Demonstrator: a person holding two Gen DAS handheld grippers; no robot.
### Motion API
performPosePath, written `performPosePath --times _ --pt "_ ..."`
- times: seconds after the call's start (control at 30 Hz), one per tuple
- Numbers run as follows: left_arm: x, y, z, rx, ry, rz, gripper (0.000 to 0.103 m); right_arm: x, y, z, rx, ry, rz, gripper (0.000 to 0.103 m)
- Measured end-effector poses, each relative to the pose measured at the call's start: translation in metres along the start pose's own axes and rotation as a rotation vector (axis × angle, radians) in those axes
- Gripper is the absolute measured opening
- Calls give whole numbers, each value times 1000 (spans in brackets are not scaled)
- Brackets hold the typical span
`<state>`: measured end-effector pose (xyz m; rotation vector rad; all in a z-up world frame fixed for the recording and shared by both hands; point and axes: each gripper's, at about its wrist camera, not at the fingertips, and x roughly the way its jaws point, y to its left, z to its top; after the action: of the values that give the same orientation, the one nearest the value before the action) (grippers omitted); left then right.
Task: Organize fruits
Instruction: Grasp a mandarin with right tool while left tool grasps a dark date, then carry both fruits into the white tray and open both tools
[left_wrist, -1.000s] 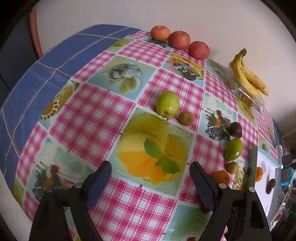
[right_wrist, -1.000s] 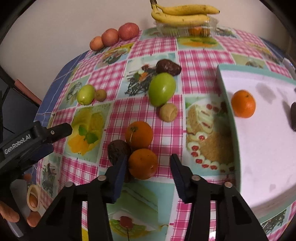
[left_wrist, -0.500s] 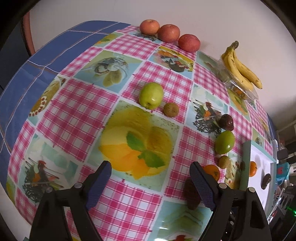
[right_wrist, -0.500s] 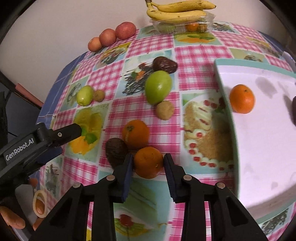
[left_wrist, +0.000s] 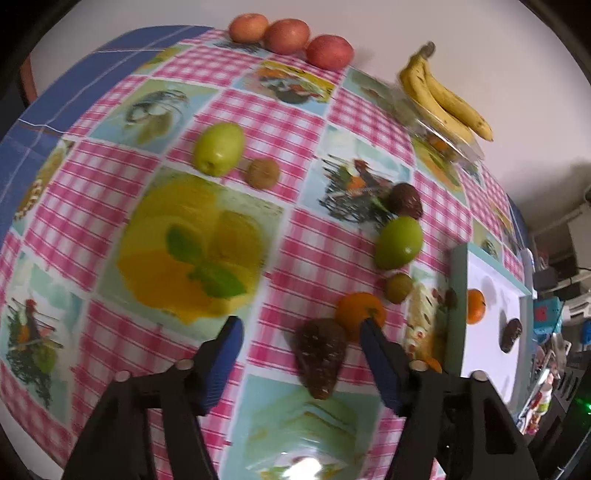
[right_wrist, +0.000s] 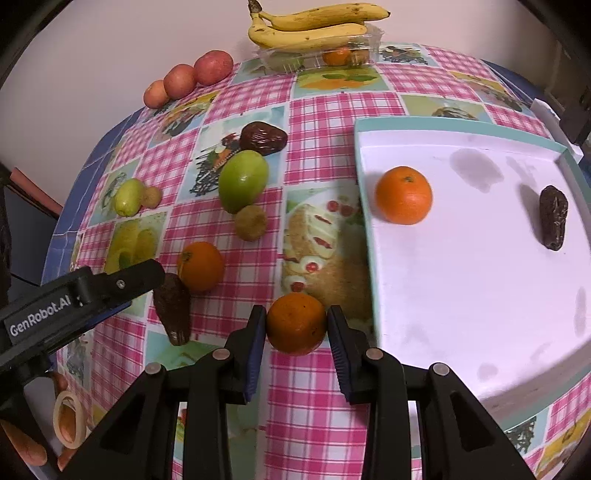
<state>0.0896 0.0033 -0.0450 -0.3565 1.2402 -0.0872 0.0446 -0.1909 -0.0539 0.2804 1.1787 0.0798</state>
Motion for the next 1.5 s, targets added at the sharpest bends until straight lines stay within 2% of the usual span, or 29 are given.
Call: performPosePath --times 0.03,0.1,0.17,0.27,0.33,0.6,0.87,1.0,1.2,1.37,1.5 --pt "2 -3 -1 4 7 -2 64 -1 -1 0 -2 1 -3 35" --pt "5 -6 -3 13 19 0 54 -1 -3 -1 -3 2 -3 35" --pt "9 -10 -6 23 31 6 51 -1 -3 -1 -1 2 -2 35" --pt "14 -13 -8 37 50 12 41 0 -3 -1 0 2 -1 35" --pt "18 -12 -9 31 66 9 38 0 -3 0 0 1 -1 35" --pt "14 -8 -5 -6 61 -22 37 -4 -2 1 9 -11 12 35" --pt "-23 -17 -2 28 -49 -52 37 -30 -11 5 35 -83 17 35" --pt "-28 -30 -4 50 -60 -73 37 -40 -30 8 89 -109 -2 35" --pt "-23 -61 -15 100 -51 -100 37 -58 -81 8 206 -134 -88 35" --pt "-17 -96 -30 184 -37 -132 37 -69 -133 -2 305 -130 -214 35" --pt "-11 -130 -45 284 -27 -152 37 -77 -164 -9 366 -134 -244 35"
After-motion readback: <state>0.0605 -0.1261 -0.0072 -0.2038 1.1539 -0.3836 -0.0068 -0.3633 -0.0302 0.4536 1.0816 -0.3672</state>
